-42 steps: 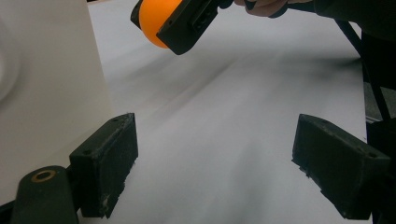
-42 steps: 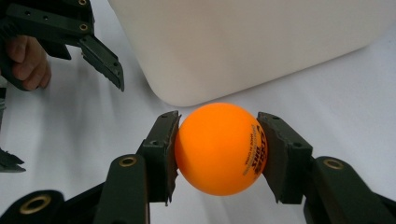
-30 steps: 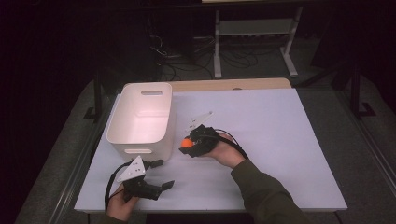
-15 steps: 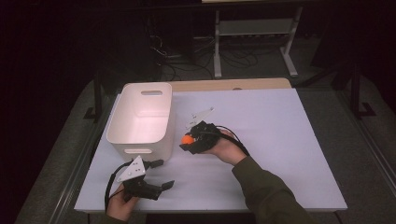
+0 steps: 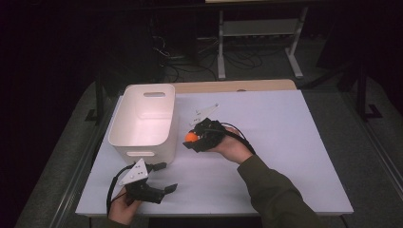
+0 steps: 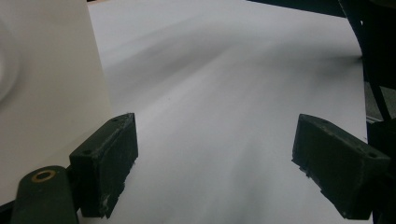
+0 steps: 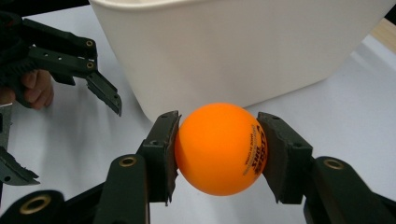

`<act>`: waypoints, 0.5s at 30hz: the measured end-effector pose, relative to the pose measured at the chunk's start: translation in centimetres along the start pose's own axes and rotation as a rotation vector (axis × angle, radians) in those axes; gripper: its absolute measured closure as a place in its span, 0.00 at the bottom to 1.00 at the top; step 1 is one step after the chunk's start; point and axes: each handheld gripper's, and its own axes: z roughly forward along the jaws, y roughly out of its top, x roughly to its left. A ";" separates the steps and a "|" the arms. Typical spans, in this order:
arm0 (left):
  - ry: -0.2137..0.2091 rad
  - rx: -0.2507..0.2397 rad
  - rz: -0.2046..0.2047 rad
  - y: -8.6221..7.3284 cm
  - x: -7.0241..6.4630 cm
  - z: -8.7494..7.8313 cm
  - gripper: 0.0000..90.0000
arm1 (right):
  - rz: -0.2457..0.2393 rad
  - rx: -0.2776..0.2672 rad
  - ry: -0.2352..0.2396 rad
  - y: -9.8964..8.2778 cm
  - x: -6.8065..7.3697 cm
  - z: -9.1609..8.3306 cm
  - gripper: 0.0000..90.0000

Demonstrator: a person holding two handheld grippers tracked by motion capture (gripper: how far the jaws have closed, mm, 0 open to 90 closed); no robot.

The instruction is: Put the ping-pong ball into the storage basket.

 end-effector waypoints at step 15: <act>0.001 0.001 0.000 0.0 0.0 0.0 0.16 | -0.018 -0.021 -0.006 1.6 -0.4 -1.2 0.55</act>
